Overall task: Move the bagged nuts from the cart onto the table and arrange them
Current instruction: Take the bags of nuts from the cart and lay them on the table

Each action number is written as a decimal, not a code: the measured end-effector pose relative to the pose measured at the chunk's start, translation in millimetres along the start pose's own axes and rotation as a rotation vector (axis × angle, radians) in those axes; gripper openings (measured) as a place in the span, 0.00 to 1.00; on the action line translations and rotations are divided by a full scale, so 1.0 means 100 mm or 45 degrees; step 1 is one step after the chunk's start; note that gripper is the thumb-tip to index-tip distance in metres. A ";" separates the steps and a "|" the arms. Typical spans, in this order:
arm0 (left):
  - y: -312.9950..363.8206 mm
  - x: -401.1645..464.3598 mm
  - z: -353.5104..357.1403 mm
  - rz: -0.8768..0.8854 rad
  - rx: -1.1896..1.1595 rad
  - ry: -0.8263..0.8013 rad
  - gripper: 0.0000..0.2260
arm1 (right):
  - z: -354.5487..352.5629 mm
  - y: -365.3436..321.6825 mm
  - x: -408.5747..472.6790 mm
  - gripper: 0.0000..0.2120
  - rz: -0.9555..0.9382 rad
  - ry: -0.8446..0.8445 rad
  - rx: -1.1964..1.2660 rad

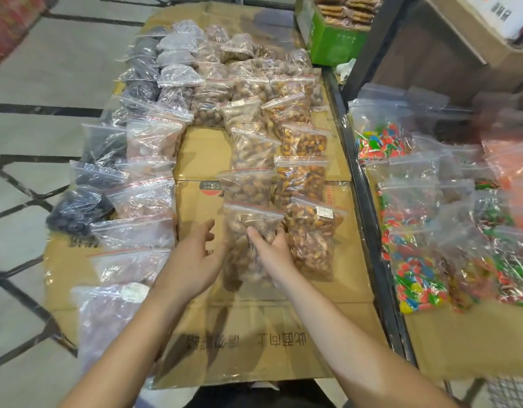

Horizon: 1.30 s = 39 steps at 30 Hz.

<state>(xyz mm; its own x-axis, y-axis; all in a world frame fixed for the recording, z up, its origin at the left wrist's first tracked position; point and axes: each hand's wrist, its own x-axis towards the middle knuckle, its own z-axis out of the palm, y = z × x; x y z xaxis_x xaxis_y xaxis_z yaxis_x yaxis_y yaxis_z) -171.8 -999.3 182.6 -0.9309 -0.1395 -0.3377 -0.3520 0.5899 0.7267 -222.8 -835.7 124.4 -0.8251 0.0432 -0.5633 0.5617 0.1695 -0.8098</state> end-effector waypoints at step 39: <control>2.04 -2.62 4.14 1.366 1.098 -0.401 0.28 | -4.10 2.66 -3.42 0.30 0.094 1.154 -1.020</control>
<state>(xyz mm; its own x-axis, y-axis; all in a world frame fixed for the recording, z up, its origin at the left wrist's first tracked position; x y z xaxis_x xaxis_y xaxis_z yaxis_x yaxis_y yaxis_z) 40.9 -513.3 171.3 -0.6035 0.7949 -0.0626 0.7797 0.6048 0.1620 184.0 -401.9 168.9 -0.7156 0.6981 -0.0246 0.6773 0.6848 -0.2689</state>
